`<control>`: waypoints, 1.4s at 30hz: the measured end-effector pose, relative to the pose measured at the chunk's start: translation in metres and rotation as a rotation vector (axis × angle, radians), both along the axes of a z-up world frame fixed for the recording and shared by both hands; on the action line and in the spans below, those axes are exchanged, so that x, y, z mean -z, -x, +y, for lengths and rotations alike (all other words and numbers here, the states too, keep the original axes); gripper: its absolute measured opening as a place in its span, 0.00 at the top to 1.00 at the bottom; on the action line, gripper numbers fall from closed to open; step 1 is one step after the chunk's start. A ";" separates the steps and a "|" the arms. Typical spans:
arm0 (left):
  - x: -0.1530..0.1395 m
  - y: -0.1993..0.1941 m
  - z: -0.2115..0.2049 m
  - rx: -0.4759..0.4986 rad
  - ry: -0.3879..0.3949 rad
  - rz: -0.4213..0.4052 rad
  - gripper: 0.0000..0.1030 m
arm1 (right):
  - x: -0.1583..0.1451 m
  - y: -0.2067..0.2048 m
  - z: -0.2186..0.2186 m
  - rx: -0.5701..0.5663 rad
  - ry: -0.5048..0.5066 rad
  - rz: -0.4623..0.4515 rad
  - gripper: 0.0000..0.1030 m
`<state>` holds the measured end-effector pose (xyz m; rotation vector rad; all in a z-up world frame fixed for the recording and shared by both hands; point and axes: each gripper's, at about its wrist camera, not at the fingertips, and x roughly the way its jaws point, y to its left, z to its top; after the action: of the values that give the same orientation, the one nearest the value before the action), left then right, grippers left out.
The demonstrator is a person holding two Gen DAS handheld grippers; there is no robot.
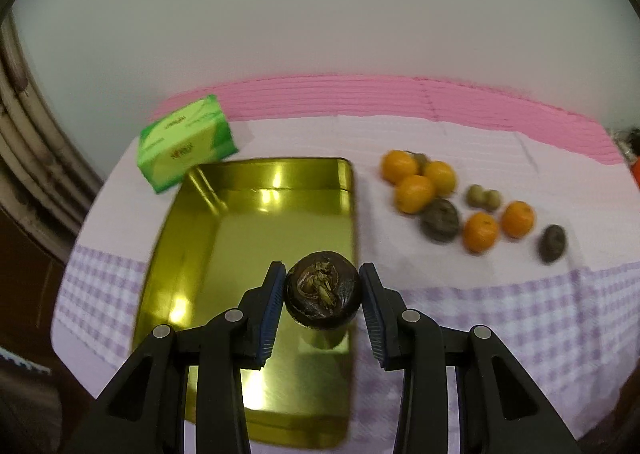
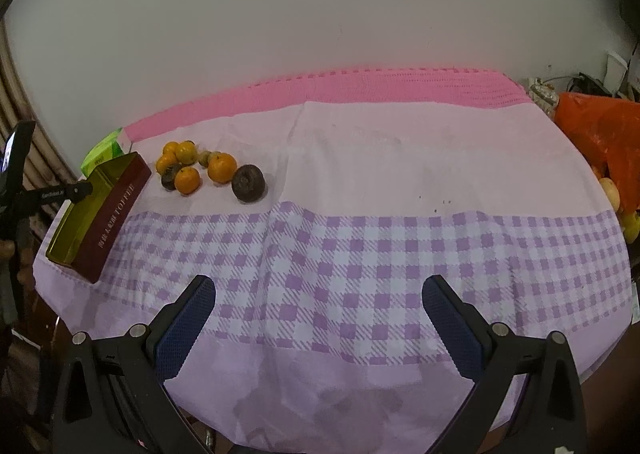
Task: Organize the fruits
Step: 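Lower the held dark brown fruit into the gold tray and open the left gripper, then lift the open left gripper away from the tray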
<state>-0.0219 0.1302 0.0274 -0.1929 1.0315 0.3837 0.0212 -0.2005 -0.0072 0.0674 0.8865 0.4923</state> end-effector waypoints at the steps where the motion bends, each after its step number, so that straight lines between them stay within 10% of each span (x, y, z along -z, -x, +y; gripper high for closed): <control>1: 0.003 -0.003 0.005 0.000 -0.013 0.008 0.62 | 0.002 -0.001 0.000 0.001 0.001 0.006 0.00; 36: 0.054 -0.080 0.095 -0.030 -0.237 0.231 0.61 | 0.023 -0.002 0.013 -0.034 0.052 0.047 0.00; 42: 0.029 -0.065 0.097 -0.070 -0.182 0.135 0.39 | 0.021 0.000 0.015 -0.038 0.052 0.039 0.00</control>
<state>0.0429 0.2269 -0.0017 -0.0398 1.1179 0.5576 0.0212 -0.1857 -0.0281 0.0125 0.9396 0.5040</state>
